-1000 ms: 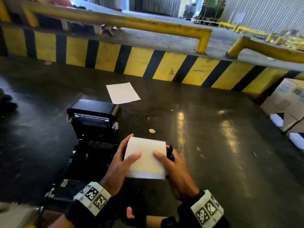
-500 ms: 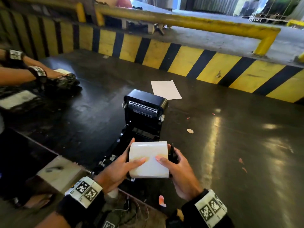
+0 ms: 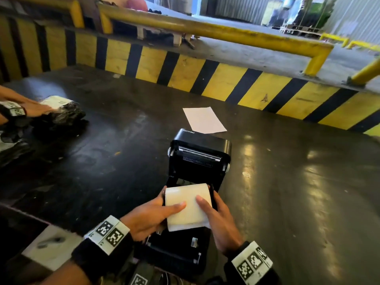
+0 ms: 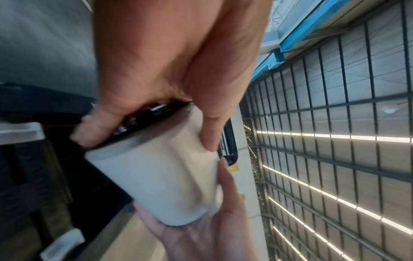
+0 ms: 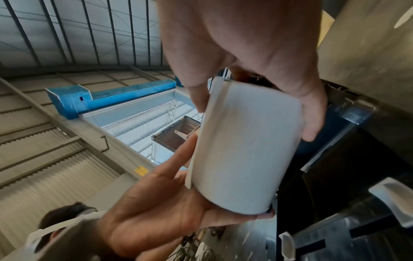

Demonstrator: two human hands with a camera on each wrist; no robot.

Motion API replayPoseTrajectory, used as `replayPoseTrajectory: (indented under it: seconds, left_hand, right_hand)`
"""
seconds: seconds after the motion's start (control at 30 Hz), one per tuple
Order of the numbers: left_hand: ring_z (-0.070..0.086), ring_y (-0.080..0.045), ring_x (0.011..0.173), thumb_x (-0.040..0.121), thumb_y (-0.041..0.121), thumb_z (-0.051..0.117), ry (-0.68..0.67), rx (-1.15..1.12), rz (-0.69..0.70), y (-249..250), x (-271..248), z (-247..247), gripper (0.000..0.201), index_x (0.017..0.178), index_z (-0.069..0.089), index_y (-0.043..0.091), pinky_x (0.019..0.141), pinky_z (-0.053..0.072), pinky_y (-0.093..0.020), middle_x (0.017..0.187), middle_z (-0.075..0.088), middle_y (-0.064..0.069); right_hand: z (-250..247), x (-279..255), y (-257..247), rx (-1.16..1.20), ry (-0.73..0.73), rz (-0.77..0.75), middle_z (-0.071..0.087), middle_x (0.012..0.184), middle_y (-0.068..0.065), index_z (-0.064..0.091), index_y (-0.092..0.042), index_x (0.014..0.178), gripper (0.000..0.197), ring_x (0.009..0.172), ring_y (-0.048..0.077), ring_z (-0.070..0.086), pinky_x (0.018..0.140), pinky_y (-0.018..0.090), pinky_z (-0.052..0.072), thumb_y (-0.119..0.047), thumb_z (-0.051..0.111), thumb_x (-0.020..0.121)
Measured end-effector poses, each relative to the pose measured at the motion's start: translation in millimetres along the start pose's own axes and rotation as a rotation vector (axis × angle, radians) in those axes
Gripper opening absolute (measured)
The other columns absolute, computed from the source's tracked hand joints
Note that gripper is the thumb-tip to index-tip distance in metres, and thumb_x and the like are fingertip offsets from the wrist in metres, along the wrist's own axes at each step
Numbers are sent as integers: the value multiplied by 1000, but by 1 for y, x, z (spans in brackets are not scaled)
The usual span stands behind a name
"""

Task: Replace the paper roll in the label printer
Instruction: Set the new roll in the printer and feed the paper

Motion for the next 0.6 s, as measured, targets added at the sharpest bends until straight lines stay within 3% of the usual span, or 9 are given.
replayPoseTrajectory:
  seconds: [0.03, 0.1, 0.17, 0.33, 0.4, 0.47, 0.5, 0.53, 0.6]
  left_hand:
    - [67, -30, 100, 82, 20, 67, -14, 15, -26, 1, 5, -5, 57, 131, 41, 30, 64, 59, -35, 119, 65, -17]
    - [67, -29, 100, 80, 22, 68, -37, 51, -75, 2, 12, -11, 55, 128, 44, 30, 73, 59, -41, 117, 66, -16]
    - [68, -25, 95, 82, 28, 68, -69, 136, -112, 4, 18, -15, 52, 127, 43, 34, 76, 57, -40, 113, 68, -13]
    - [67, -25, 104, 83, 23, 68, -95, 191, -84, 9, 34, -24, 49, 127, 47, 29, 87, 55, -46, 117, 68, -10]
    - [68, -24, 103, 84, 23, 67, -115, 203, -71, 9, 38, -24, 45, 126, 50, 23, 90, 54, -47, 114, 70, -9]
    - [68, -24, 103, 85, 23, 65, -134, 220, -66, 7, 41, -26, 42, 125, 52, 21, 92, 53, -47, 113, 71, -8]
    - [68, -24, 104, 85, 24, 65, -139, 227, -65, 6, 42, -27, 42, 125, 53, 21, 93, 52, -48, 113, 71, -8]
    - [67, -24, 104, 85, 24, 66, -146, 237, -64, 6, 43, -28, 41, 124, 55, 20, 94, 51, -48, 112, 72, -8]
    - [67, -24, 104, 85, 24, 65, -150, 259, -56, 6, 45, -29, 38, 122, 57, 18, 96, 50, -48, 111, 72, -8]
  right_hand:
    - [3, 3, 2, -3, 19, -2, 71, 112, 8, 61, -26, 117, 35, 103, 28, 68, 92, 52, 53, -25, 67, 82]
    - [7, 5, 4, -16, 45, 10, 69, 114, 6, 55, -28, 123, 36, 101, 27, 68, 89, 47, 55, -20, 62, 88]
    - [9, 8, 8, -50, 61, 11, 66, 118, 5, 46, -33, 129, 42, 102, 26, 67, 86, 41, 57, -20, 58, 91]
    - [11, 11, 23, -227, 158, 25, 41, 141, 2, 26, -44, 142, 62, 119, 19, 55, 97, 39, 52, -40, 57, 89]
    - [12, 13, 25, -287, 165, 7, 33, 147, -2, 18, -40, 146, 67, 122, 8, 50, 98, 23, 49, -42, 54, 90]
    - [13, 15, 25, -338, 161, 12, 25, 145, -12, 12, -36, 148, 67, 115, -9, 41, 83, -3, 40, -39, 50, 94]
    - [14, 15, 26, -369, 162, 19, 23, 142, -14, 8, -37, 148, 67, 114, -12, 36, 80, -7, 35, -41, 48, 94]
    - [15, 14, 27, -400, 171, 16, 21, 145, -15, 5, -41, 147, 68, 121, -9, 32, 89, -4, 32, -48, 46, 93]
    - [18, 13, 31, -474, 198, 15, 13, 157, -10, -3, -58, 135, 68, 141, 7, 18, 116, 29, 24, -69, 39, 83]
Point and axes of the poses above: each hand's wrist, its own x-axis towards the middle knuckle, its own z-axis out of the palm, y = z × x, the point moved 4 cm from there along x, towards the middle knuckle
